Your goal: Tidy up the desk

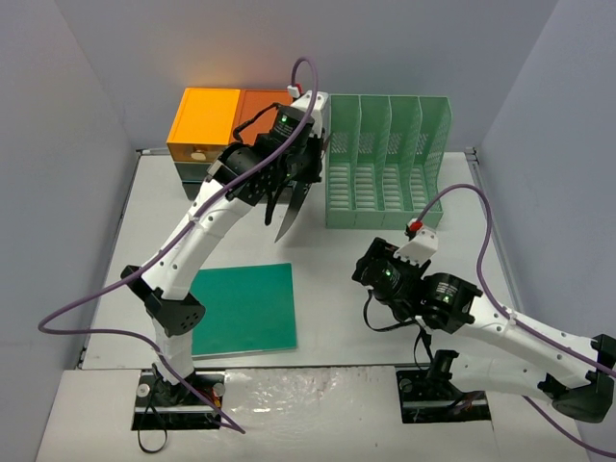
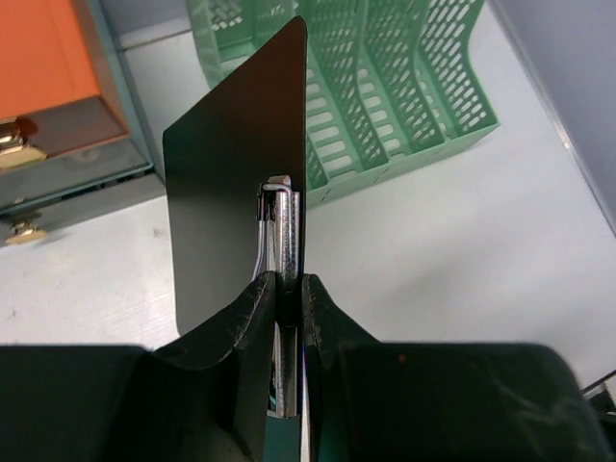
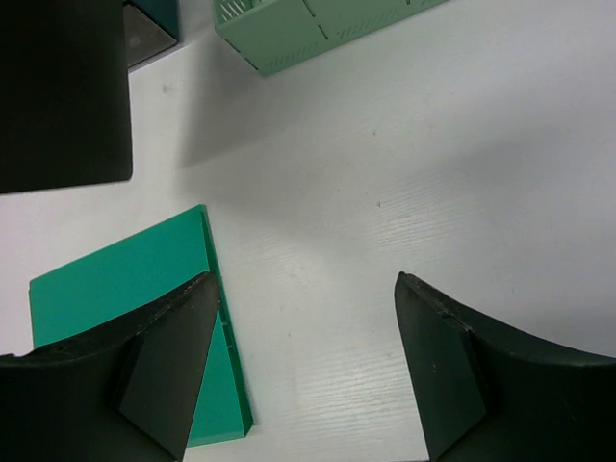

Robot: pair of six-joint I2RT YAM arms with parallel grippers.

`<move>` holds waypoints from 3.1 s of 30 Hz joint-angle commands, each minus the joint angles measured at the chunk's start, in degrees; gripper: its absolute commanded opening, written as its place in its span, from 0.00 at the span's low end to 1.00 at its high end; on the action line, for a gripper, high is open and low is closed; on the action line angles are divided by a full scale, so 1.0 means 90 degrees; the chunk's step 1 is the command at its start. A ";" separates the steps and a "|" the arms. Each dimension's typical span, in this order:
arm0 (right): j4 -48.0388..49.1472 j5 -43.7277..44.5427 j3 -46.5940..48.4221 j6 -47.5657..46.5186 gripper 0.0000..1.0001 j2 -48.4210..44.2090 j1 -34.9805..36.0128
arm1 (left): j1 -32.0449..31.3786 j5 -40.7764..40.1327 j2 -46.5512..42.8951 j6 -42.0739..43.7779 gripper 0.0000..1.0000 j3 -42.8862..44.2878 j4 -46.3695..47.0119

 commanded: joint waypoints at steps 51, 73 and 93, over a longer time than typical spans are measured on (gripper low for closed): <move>-0.0968 -0.0518 0.0073 0.0200 0.70 0.0150 0.0077 | 0.0288 0.0707 -0.0308 -0.0700 0.00 -0.2139 0.5951; -0.0982 -0.0608 -0.0099 0.0295 0.70 0.0009 0.0162 | 0.0356 0.0251 0.0157 -0.0430 0.43 -0.2765 0.6598; -0.1033 -0.0637 0.0274 0.0069 0.70 0.0242 0.0290 | 0.0763 0.0271 0.1555 0.0655 0.55 -0.1496 0.6340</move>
